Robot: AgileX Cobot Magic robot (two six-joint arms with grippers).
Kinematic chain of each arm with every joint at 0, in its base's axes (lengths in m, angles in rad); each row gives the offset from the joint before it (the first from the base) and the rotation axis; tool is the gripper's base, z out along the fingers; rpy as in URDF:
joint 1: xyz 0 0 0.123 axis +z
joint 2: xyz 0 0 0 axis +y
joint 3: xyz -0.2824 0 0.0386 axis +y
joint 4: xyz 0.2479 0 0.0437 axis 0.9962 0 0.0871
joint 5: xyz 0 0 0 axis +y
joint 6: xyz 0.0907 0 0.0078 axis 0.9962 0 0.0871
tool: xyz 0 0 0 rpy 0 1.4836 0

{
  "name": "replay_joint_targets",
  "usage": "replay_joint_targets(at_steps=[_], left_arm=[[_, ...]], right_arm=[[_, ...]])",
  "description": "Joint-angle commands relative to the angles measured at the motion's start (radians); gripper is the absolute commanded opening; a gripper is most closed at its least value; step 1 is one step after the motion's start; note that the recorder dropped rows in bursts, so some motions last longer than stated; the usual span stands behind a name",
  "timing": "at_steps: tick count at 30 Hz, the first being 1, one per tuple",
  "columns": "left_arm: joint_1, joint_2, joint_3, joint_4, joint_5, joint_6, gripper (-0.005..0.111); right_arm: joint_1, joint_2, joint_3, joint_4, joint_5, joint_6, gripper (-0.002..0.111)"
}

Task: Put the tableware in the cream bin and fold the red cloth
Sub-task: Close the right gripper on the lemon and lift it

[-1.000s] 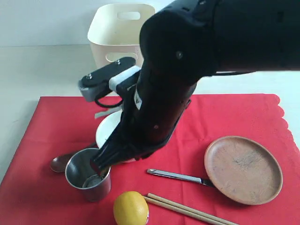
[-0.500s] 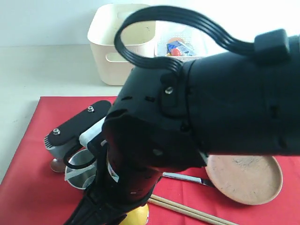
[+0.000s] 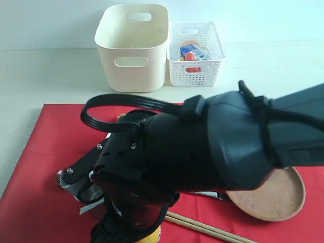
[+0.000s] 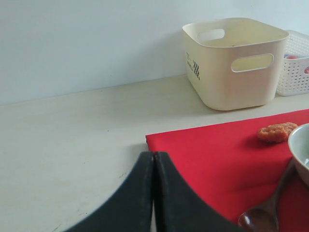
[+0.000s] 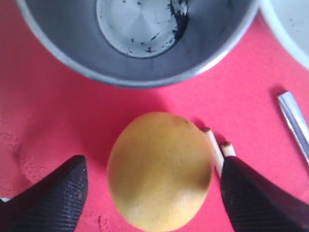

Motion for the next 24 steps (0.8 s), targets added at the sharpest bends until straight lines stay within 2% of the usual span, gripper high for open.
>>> replay_joint_targets(at_steps=[1,4,14,23,24], left_arm=[[0.001,-0.007,0.003,0.0,-0.002,0.001,0.002],[0.001,-0.007,0.003,0.0,-0.002,0.001,0.002],[0.001,-0.007,0.003,0.0,-0.002,0.001,0.002],[0.001,-0.007,0.003,0.0,-0.002,0.001,0.002],[0.001,-0.007,0.003,0.0,-0.002,0.001,0.002]], right_arm=[[0.002,0.029,0.004,-0.012,-0.021,0.01,0.073],[0.002,0.033,0.004,-0.012,-0.026,0.008,0.069],[0.002,0.033,0.004,-0.012,-0.029,0.008,0.026],[0.002,0.033,0.004,-0.009,-0.029,0.01,0.0],[0.002,0.029,0.004,-0.009,-0.024,0.01,0.0]])
